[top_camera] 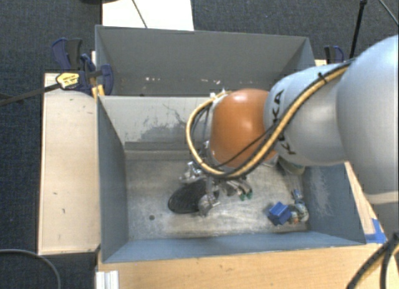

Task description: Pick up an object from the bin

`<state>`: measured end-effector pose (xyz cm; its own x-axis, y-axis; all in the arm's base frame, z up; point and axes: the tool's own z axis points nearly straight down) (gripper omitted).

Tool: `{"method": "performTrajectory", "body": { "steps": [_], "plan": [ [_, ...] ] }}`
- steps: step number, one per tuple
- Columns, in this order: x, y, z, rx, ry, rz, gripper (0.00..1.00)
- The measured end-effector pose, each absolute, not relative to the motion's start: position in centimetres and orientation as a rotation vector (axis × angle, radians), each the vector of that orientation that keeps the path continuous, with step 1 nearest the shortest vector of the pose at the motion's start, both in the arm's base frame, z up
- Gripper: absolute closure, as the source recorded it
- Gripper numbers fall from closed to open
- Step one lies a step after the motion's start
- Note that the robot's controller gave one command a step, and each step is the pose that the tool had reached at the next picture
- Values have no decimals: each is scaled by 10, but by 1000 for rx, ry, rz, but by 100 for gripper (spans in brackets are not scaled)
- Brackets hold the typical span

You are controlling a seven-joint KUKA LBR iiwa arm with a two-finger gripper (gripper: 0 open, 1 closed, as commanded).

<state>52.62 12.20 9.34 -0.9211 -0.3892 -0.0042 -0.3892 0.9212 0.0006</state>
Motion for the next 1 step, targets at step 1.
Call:
{"method": "performTrajectory", "body": {
  "steps": [1],
  "plan": [
    [546, 101, 231, -661, 3060, -1, 100]
  ]
}}
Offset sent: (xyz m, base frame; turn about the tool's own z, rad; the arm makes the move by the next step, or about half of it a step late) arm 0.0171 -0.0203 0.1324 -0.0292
